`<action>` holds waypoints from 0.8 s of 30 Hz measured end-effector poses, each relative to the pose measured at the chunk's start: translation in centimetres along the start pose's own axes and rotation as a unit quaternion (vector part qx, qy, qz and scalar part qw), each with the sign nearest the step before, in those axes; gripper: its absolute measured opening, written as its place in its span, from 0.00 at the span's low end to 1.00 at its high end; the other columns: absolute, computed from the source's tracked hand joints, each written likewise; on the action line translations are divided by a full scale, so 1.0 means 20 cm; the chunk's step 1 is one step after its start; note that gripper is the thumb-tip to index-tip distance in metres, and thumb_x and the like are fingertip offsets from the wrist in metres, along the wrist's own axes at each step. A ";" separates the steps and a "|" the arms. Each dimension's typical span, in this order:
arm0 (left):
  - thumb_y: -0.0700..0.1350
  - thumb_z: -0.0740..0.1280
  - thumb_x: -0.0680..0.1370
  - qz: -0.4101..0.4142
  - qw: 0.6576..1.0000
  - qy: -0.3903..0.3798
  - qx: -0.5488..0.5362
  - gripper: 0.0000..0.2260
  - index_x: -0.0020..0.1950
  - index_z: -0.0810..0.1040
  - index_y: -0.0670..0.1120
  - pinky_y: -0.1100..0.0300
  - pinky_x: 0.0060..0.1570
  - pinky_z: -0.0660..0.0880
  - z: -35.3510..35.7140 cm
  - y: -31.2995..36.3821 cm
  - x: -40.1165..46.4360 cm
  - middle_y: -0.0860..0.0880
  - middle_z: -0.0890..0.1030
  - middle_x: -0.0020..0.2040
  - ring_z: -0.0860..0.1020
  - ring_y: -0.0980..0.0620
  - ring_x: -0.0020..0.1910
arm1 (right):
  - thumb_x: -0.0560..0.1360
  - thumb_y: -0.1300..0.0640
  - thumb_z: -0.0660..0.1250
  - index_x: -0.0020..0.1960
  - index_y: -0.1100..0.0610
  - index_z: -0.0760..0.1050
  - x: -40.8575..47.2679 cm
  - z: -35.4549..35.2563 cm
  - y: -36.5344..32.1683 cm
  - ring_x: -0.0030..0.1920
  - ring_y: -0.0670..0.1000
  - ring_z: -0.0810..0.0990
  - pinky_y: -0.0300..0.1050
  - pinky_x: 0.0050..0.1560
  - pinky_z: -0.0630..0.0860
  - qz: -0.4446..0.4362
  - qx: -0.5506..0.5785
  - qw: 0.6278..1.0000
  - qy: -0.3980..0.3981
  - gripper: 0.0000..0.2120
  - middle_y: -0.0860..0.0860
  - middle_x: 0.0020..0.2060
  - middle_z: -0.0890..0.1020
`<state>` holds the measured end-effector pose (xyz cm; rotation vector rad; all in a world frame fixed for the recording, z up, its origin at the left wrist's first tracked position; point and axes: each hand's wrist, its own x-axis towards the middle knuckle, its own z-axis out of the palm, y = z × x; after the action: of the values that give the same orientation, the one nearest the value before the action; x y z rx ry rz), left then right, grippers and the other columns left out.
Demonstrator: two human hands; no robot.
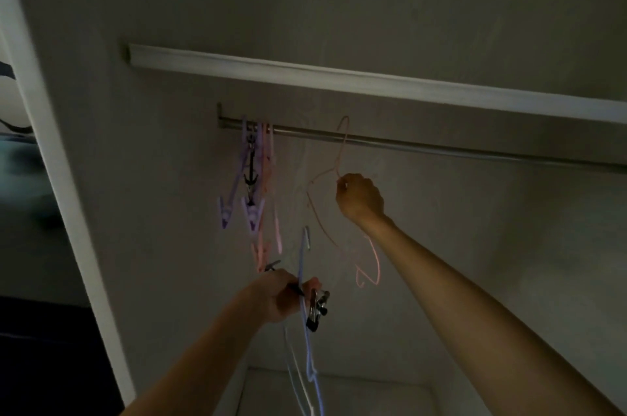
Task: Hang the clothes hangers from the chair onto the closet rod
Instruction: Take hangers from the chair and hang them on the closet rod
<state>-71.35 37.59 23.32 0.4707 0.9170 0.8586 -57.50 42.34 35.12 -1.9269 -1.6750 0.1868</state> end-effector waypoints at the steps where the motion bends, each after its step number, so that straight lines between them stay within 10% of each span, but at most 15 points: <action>1: 0.32 0.46 0.81 -0.002 1.000 0.010 0.001 0.21 0.74 0.55 0.31 0.62 0.21 0.76 -0.02 0.01 0.01 0.33 0.76 0.60 0.78 0.47 0.20 | 0.81 0.55 0.51 0.64 0.60 0.72 0.02 0.03 -0.01 0.57 0.58 0.77 0.46 0.54 0.73 0.002 -0.014 0.999 -0.038 0.17 0.58 0.60 0.76; 11: 0.32 0.47 0.80 -0.027 0.999 0.032 -0.012 0.18 0.70 0.60 0.30 0.60 0.19 0.75 -0.16 0.02 0.05 0.33 0.81 0.43 0.78 0.47 0.18 | 0.80 0.57 0.61 0.70 0.60 0.65 0.09 0.16 -0.20 0.39 0.51 0.78 0.39 0.39 0.77 -0.034 0.030 0.970 -0.239 0.20 0.61 0.57 0.80; 16: 0.32 0.48 0.80 -0.060 0.998 0.022 -0.007 0.12 0.44 0.70 0.31 0.61 0.21 0.77 -0.23 -0.01 0.09 0.39 0.79 0.24 0.79 0.48 0.19 | 0.81 0.53 0.56 0.69 0.62 0.66 0.09 0.25 -0.27 0.31 0.46 0.74 0.37 0.35 0.75 -0.031 0.104 0.965 -0.238 0.20 0.63 0.52 0.82; 21: 0.30 0.48 0.79 -0.069 0.997 0.015 0.016 0.13 0.56 0.70 0.29 0.59 0.26 0.79 -0.23 -0.05 0.05 0.38 0.80 0.37 0.81 0.48 0.22 | 0.82 0.53 0.53 0.65 0.62 0.71 0.06 0.28 -0.25 0.32 0.47 0.74 0.36 0.33 0.76 -0.007 0.158 0.952 -0.263 0.19 0.55 0.42 0.79; 24: 0.31 0.47 0.80 -0.065 0.998 0.018 0.012 0.19 0.71 0.61 0.32 0.56 0.32 0.80 -0.24 -0.09 0.06 0.38 0.78 0.55 0.80 0.46 0.23 | 0.82 0.50 0.52 0.68 0.58 0.69 0.03 0.30 -0.17 0.37 0.47 0.74 0.38 0.40 0.75 -0.019 0.158 0.957 -0.242 0.20 0.57 0.53 0.79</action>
<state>-74.30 37.52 18.96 0.4124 0.9815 0.7415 -63.09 44.92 32.07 -1.6873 -1.8411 0.9175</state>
